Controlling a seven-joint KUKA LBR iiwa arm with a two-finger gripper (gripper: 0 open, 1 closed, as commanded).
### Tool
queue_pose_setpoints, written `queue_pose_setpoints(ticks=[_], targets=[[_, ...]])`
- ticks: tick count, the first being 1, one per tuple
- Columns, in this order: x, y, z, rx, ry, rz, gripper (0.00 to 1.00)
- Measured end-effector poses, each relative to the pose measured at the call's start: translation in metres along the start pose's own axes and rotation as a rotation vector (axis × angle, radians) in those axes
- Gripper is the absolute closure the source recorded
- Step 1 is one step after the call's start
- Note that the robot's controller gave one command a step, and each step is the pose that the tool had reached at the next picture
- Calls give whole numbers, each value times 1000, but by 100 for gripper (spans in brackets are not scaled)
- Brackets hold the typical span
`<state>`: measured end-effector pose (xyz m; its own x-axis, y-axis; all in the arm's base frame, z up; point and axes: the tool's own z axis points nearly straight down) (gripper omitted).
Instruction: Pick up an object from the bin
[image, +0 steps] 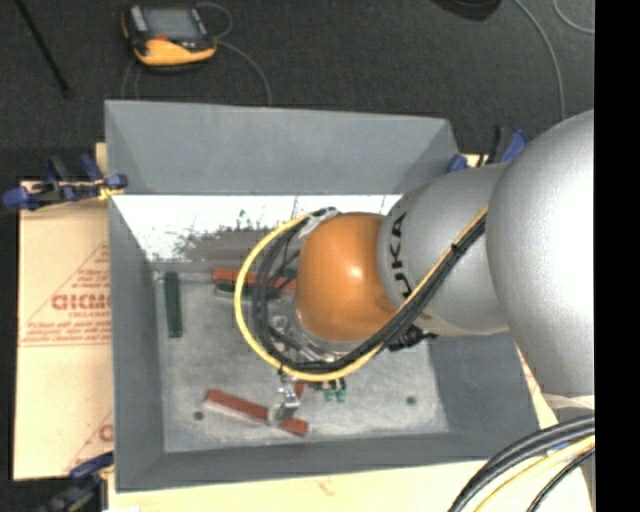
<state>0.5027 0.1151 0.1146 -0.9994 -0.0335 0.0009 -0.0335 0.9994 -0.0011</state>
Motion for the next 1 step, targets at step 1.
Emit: queue_pose_setpoints(ticks=[1], targets=[[24, 0, 37, -4, 7, 40, 100]])
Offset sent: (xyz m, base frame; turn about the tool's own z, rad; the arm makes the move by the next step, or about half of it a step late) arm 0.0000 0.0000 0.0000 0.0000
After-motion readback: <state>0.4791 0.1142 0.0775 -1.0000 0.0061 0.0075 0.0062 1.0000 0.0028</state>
